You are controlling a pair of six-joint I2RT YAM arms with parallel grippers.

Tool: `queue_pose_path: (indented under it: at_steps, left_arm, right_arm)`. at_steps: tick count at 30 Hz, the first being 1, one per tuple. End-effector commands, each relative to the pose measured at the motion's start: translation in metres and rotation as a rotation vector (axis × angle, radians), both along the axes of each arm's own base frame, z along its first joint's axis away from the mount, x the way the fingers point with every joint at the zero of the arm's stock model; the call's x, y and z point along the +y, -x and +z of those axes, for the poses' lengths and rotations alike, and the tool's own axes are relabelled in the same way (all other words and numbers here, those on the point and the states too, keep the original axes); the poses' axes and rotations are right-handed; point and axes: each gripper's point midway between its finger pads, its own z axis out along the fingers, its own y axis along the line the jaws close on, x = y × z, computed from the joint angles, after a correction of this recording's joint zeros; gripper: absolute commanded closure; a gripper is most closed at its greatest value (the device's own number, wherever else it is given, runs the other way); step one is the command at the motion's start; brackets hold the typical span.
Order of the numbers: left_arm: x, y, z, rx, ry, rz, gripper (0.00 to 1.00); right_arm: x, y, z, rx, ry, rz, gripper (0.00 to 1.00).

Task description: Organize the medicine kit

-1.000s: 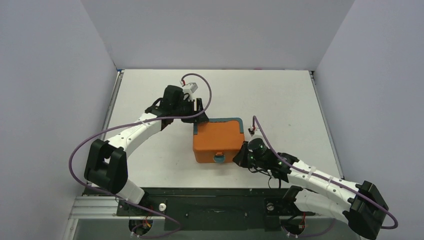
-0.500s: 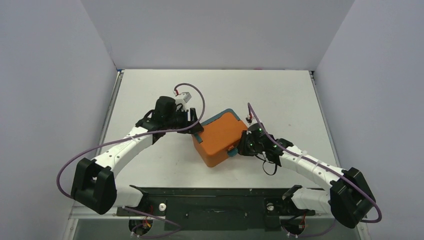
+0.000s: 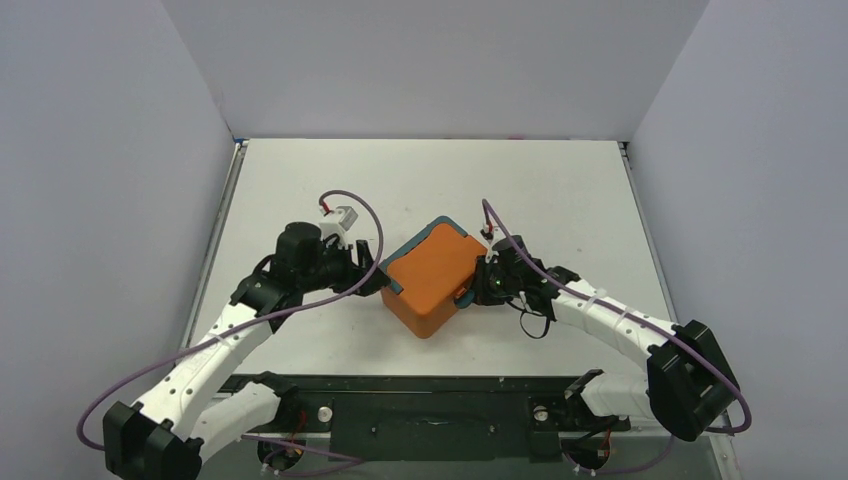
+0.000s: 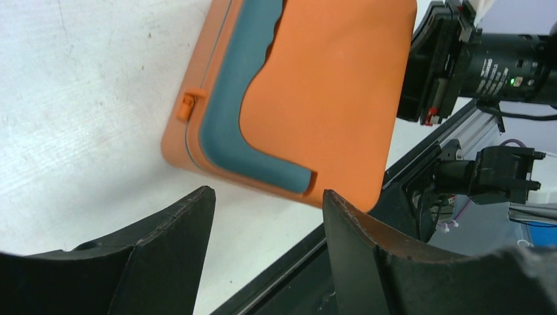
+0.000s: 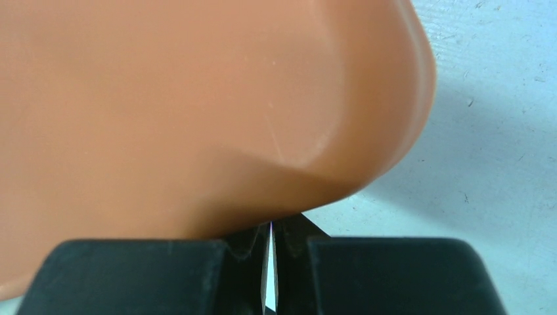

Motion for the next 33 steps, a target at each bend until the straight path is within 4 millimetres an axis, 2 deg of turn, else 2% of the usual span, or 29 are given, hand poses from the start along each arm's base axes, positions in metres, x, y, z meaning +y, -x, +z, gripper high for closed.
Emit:
queue_pose_path:
  at_steps: [1,4,8,12,15,19,24,28,33]
  left_arm:
    - [0.010,0.021,-0.002,0.031,0.017,0.030,0.41]
    - [0.015,0.029,0.001,0.027,0.032,0.051,0.41]
    - [0.019,0.026,0.018,-0.025,0.025,0.064,0.39]
    - [0.015,0.009,0.043,-0.088,0.009,0.054,0.37]
    - [0.010,-0.007,0.055,-0.138,-0.009,0.040,0.34]
    - [-0.001,-0.033,0.064,-0.182,-0.029,0.017,0.32]
    - [-0.020,-0.060,0.058,-0.180,-0.030,-0.022,0.32]
    - [-0.030,-0.078,0.051,-0.190,-0.015,-0.036,0.31]
    - [-0.046,-0.088,0.036,-0.167,0.006,-0.093,0.30]
  right_arm:
    - [0.007,-0.017,0.017,-0.067,-0.027,0.026,1.00]
    - [-0.002,-0.012,0.011,-0.046,0.018,0.021,1.00]
    - [-0.018,-0.007,0.004,-0.040,0.077,-0.010,1.00]
    - [-0.035,-0.004,0.002,-0.049,0.113,-0.088,1.00]
    - [-0.045,-0.004,0.002,-0.057,0.113,-0.162,0.99]
    - [-0.060,-0.017,0.015,-0.100,0.100,-0.296,0.98]
    - [-0.084,-0.046,0.040,-0.160,0.078,-0.473,0.97]
    - [-0.083,-0.066,0.051,-0.157,0.032,-0.514,0.97]
    - [-0.055,-0.083,0.061,-0.141,-0.064,-0.471,0.97]
